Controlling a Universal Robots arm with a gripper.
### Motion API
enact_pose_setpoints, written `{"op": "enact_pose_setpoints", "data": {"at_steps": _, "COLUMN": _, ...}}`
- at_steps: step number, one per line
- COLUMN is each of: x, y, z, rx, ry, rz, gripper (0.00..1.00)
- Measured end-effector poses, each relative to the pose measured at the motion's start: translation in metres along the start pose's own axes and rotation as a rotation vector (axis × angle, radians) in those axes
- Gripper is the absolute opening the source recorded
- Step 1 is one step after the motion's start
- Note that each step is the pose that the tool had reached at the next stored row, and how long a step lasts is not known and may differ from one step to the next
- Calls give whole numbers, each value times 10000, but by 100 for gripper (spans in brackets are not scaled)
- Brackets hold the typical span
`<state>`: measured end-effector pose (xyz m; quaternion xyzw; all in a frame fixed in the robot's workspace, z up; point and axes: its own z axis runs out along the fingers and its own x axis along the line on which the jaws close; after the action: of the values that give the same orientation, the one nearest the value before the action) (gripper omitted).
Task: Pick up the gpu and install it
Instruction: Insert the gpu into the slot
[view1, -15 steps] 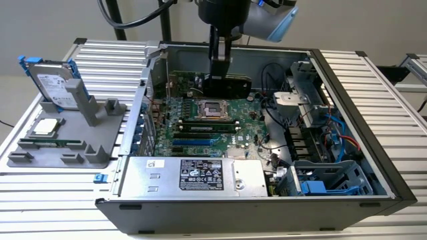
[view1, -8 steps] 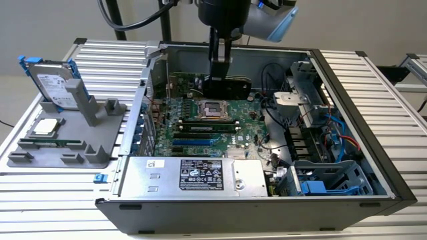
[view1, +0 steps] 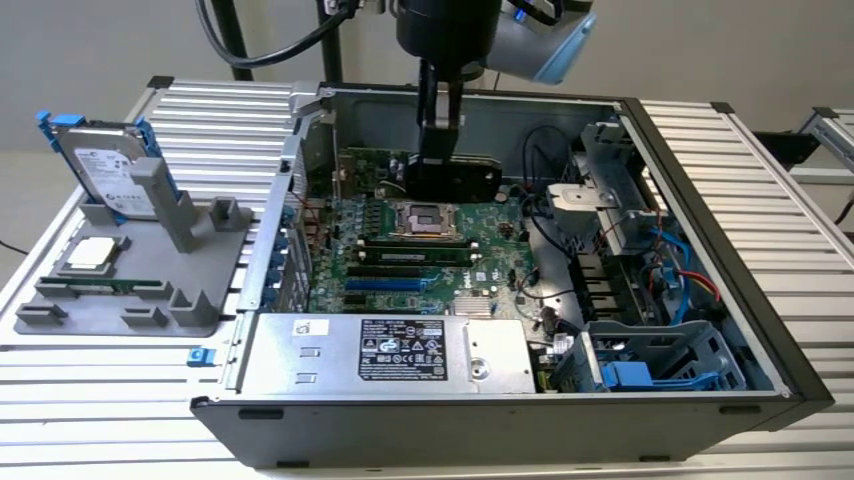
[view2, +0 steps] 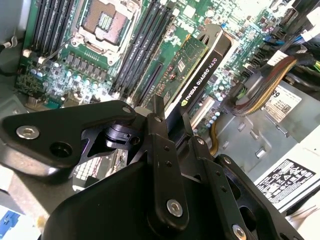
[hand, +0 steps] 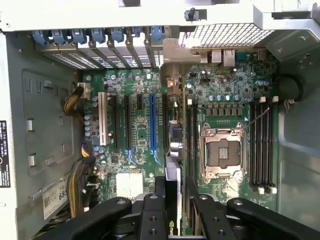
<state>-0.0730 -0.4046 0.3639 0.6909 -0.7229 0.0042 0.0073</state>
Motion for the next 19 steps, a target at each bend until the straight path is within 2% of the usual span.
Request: {"op": "enact_pose_setpoints", "data": {"at_steps": 19, "x": -1, "y": 0, "z": 82, "rx": 3, "ry": 63, "rz": 1, "gripper": 0}}
